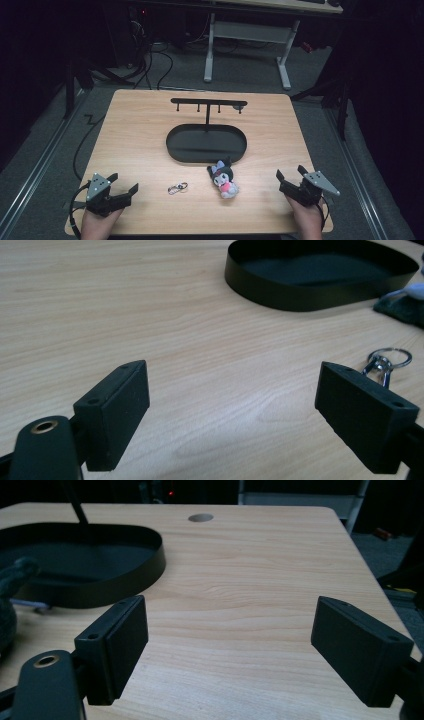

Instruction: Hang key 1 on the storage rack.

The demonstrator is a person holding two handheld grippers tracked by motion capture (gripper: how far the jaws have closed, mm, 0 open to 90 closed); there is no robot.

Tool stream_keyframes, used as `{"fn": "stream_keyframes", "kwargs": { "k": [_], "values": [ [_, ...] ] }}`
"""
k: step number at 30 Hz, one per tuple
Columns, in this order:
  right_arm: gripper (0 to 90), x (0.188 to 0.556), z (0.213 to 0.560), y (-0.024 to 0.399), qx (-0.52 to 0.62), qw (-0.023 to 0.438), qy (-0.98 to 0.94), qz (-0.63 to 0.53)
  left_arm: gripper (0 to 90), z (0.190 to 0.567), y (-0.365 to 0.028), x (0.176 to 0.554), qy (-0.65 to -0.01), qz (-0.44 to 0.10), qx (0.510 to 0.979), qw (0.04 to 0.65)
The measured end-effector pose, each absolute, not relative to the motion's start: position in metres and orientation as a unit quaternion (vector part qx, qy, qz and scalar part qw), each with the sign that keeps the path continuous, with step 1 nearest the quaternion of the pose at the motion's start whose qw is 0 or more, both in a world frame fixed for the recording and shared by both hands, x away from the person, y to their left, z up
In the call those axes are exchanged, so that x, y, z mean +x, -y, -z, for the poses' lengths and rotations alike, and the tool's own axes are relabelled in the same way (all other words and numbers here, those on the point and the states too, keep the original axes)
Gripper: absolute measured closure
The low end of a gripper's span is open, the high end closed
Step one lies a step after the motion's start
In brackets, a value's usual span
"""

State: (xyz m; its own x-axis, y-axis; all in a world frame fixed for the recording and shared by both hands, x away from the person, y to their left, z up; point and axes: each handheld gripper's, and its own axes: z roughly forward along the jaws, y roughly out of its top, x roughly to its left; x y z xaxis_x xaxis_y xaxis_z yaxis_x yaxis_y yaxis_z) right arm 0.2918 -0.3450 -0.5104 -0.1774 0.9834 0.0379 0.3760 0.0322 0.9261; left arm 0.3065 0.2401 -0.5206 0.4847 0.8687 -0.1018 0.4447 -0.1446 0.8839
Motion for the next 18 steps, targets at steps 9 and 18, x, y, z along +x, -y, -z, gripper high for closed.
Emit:
{"fn": "stream_keyframes", "kwargs": {
  "k": [9,18],
  "values": [
    [16.0,0.299,0.516,0.336,0.524,0.334,-0.660,-0.422,14.9,0.517,-0.234,0.317,-0.437,-0.226,0.732,0.471],
    [15.6,0.301,0.515,0.329,0.501,0.329,-0.671,-0.437,14.9,0.515,-0.231,0.312,-0.437,-0.209,0.728,0.485]
  ]
}}
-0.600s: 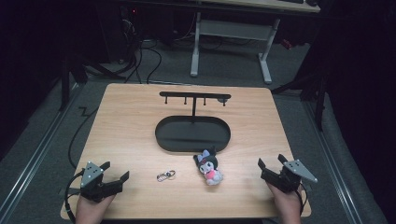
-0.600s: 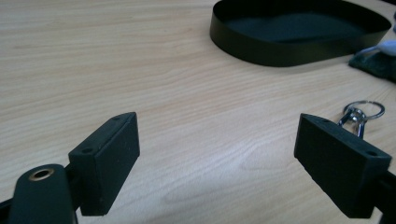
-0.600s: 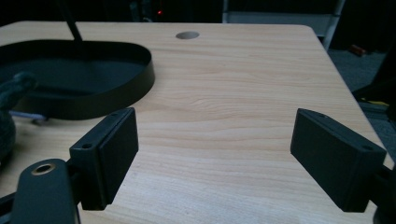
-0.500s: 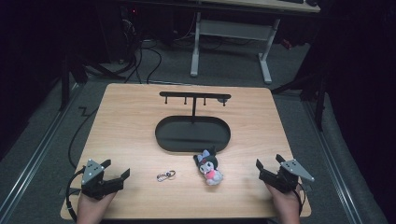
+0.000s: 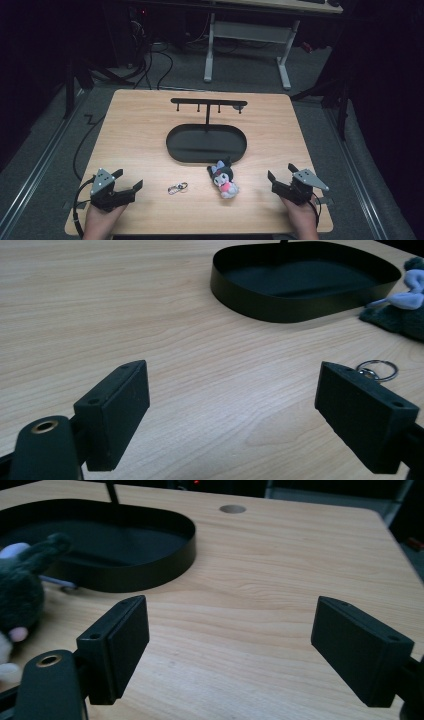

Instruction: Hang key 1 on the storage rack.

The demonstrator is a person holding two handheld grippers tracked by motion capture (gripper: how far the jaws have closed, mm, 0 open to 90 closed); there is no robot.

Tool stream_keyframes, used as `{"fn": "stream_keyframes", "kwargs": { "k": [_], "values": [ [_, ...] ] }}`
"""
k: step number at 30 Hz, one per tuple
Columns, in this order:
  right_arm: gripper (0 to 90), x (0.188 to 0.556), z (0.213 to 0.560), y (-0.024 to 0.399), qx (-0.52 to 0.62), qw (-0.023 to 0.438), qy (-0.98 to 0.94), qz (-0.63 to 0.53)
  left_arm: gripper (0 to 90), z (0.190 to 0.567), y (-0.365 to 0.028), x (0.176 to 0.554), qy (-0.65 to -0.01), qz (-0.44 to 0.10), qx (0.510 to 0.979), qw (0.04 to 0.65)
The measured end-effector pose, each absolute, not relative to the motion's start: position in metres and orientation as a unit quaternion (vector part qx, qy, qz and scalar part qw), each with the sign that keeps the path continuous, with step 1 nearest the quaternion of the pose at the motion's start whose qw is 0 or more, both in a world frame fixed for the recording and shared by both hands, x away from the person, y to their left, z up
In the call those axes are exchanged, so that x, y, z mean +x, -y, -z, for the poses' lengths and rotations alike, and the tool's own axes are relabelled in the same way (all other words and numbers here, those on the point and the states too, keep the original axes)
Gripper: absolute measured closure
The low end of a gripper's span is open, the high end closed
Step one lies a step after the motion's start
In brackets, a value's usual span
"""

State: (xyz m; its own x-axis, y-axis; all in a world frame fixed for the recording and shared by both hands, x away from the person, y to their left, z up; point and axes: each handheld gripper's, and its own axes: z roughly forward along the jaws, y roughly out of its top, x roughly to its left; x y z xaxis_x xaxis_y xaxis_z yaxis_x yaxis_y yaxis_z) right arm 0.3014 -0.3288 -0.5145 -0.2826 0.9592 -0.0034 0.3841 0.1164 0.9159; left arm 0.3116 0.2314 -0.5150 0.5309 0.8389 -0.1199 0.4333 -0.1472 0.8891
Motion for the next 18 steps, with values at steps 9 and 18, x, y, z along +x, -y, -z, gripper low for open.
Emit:
{"fn": "stream_keyframes", "kwargs": {
  "k": [9,18],
  "values": [
    [18.2,0.301,0.512,0.328,0.498,0.316,-0.616,-0.522,14.5,0.501,-0.236,0.326,-0.444,-0.214,0.725,0.482],
    [14.8,0.305,0.510,0.318,0.511,0.322,-0.633,-0.484,14.3,0.512,-0.237,0.330,-0.455,-0.172,0.722,0.492]
  ]
}}
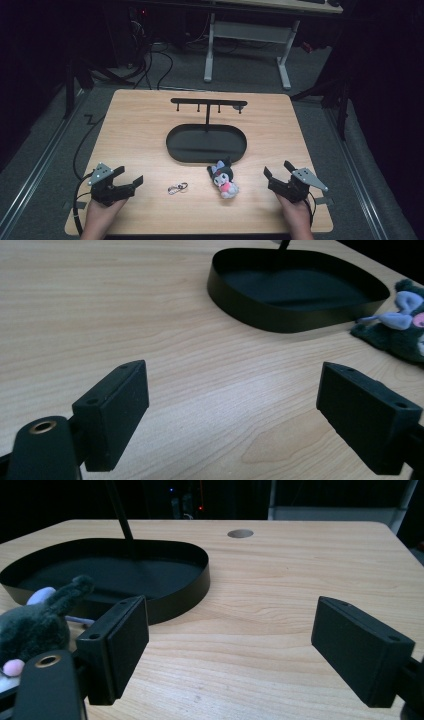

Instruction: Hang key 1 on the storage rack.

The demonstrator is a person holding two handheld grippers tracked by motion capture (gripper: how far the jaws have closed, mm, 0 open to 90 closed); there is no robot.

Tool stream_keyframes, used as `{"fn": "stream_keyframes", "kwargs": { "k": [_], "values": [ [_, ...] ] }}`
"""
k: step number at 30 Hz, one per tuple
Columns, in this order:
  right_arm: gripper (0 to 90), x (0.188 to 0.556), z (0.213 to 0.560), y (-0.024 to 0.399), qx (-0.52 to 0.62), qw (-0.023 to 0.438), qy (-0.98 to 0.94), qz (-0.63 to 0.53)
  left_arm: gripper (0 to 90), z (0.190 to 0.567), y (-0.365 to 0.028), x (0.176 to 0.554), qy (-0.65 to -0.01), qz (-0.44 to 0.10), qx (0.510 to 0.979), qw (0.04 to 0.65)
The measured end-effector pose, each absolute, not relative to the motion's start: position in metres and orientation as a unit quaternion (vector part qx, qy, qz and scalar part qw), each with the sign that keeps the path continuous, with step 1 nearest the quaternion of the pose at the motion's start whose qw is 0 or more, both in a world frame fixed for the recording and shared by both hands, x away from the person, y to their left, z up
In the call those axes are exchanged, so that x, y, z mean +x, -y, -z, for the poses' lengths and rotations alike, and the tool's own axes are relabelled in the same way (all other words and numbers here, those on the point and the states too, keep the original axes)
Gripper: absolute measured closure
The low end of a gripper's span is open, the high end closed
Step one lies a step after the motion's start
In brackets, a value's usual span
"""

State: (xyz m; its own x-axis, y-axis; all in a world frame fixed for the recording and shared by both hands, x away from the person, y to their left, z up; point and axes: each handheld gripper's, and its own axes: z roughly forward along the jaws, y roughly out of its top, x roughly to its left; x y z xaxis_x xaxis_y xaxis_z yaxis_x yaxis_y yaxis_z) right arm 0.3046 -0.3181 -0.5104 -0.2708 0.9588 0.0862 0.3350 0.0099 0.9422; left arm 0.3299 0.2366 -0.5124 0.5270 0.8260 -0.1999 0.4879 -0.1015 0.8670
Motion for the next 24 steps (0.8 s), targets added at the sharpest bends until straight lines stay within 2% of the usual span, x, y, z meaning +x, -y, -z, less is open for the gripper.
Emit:
{"fn": "stream_keyframes", "kwargs": {
  "k": [6,11,24],
  "values": [
    [14.2,0.304,0.501,0.313,0.505,0.314,-0.661,-0.458,14.5,0.527,-0.235,0.327,-0.447,-0.171,0.745,0.464],
    [15.4,0.308,0.495,0.307,0.491,0.310,-0.700,-0.416,14.9,0.522,-0.234,0.327,-0.444,-0.182,0.735,0.478],
    [16.6,0.328,0.500,0.296,0.497,0.234,-0.756,-0.356,14.8,0.519,-0.244,0.322,-0.458,-0.172,0.713,0.503]
  ]
}}
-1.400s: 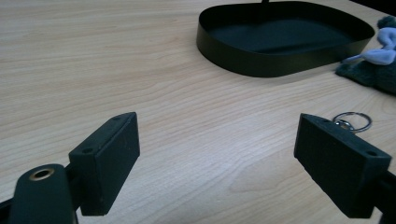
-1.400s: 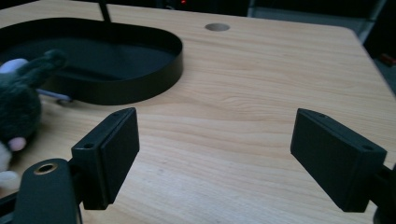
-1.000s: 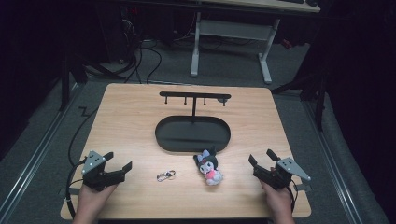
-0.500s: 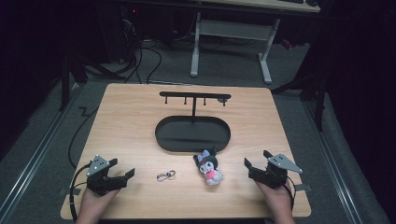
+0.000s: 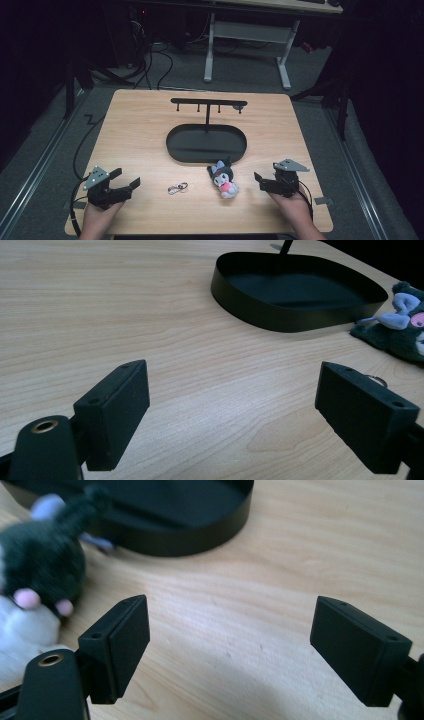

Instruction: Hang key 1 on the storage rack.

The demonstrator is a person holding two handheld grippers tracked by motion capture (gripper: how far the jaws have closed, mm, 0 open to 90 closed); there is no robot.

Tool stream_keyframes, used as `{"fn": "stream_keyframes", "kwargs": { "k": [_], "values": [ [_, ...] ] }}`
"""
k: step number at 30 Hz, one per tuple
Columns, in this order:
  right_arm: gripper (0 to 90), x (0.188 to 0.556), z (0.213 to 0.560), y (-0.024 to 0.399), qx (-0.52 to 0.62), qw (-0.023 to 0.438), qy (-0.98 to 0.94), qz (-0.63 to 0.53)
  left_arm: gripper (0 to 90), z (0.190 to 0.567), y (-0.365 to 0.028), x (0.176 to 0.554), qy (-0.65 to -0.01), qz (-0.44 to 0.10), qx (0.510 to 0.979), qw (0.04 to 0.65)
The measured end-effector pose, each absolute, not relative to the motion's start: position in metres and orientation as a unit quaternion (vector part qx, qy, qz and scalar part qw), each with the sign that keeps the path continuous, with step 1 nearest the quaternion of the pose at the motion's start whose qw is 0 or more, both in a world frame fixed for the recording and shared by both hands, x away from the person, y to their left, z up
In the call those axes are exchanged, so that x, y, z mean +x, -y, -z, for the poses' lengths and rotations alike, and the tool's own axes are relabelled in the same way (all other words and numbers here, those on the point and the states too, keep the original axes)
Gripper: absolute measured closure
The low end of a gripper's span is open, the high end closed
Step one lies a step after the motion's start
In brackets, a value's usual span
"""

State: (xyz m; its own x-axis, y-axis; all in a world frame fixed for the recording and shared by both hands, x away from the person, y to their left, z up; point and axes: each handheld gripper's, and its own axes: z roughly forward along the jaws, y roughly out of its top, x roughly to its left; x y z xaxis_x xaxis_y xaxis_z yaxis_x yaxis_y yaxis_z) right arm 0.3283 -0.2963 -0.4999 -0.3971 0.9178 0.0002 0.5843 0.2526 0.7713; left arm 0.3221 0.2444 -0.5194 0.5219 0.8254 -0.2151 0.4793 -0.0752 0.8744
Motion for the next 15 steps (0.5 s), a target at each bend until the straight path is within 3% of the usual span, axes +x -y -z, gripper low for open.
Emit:
{"fn": "stream_keyframes", "kwargs": {
  "k": [15],
  "values": [
    [17.1,0.336,0.487,0.294,0.494,0.205,-0.791,-0.296,14.8,0.520,-0.245,0.314,-0.446,-0.168,0.715,0.512]
  ]
}}
